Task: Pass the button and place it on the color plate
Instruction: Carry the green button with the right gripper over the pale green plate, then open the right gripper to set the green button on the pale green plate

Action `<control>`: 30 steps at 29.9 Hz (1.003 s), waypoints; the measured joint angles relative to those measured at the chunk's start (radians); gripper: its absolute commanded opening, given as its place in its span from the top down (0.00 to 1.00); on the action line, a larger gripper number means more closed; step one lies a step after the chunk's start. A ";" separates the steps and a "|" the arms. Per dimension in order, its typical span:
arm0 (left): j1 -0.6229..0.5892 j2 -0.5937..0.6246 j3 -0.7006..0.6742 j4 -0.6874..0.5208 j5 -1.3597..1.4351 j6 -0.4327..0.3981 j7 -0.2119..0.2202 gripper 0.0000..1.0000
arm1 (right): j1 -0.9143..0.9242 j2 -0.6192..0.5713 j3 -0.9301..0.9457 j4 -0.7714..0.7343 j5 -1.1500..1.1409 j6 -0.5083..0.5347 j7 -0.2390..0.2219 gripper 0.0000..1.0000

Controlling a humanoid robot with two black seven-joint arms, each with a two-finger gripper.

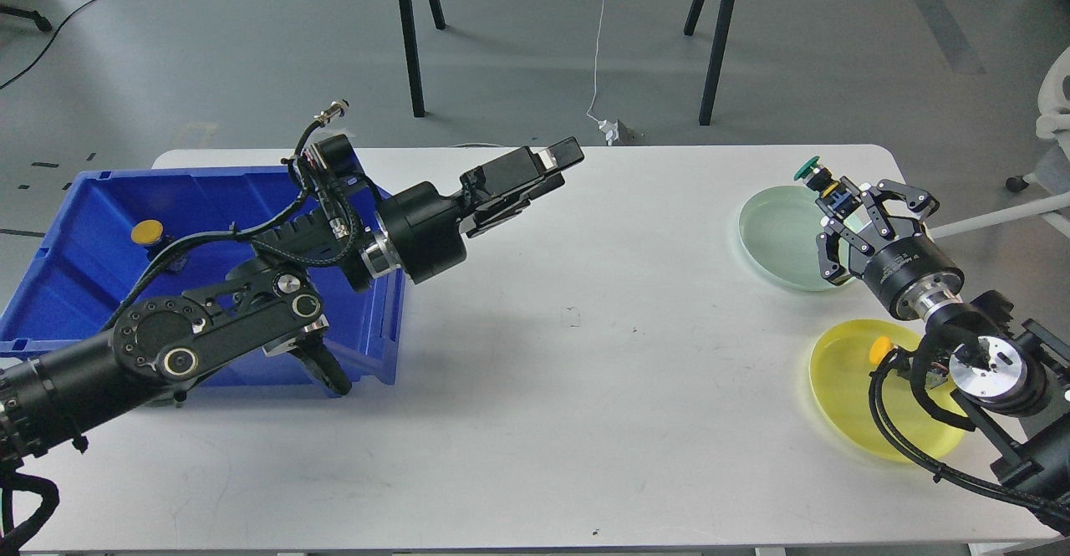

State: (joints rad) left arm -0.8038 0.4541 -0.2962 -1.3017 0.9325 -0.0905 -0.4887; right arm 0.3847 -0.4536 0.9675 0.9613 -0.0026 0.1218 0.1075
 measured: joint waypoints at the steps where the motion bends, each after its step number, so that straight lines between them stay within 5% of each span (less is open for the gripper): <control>1: 0.000 0.000 0.000 0.000 0.000 0.000 0.000 0.19 | 0.008 0.003 -0.003 -0.016 -0.001 -0.023 -0.002 0.99; 11: 0.000 0.000 -0.001 0.001 -0.001 -0.002 0.000 0.19 | 0.125 0.097 -0.045 -0.199 -0.003 -0.109 -0.068 0.98; 15: 0.000 0.000 -0.001 0.001 -0.001 -0.002 0.000 0.19 | 0.171 0.137 -0.076 -0.277 -0.003 -0.110 -0.080 0.90; 21: 0.001 0.000 -0.001 0.002 -0.001 -0.002 0.000 0.19 | 0.185 0.170 -0.081 -0.319 0.003 -0.100 -0.089 0.51; 30: 0.002 0.000 -0.001 0.002 -0.002 -0.002 0.000 0.19 | 0.186 0.171 -0.069 -0.320 0.009 -0.099 -0.089 0.24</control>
State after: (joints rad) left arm -0.8023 0.4541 -0.2975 -1.2993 0.9309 -0.0922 -0.4887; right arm 0.5706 -0.2823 0.8981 0.6412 0.0060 0.0224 0.0183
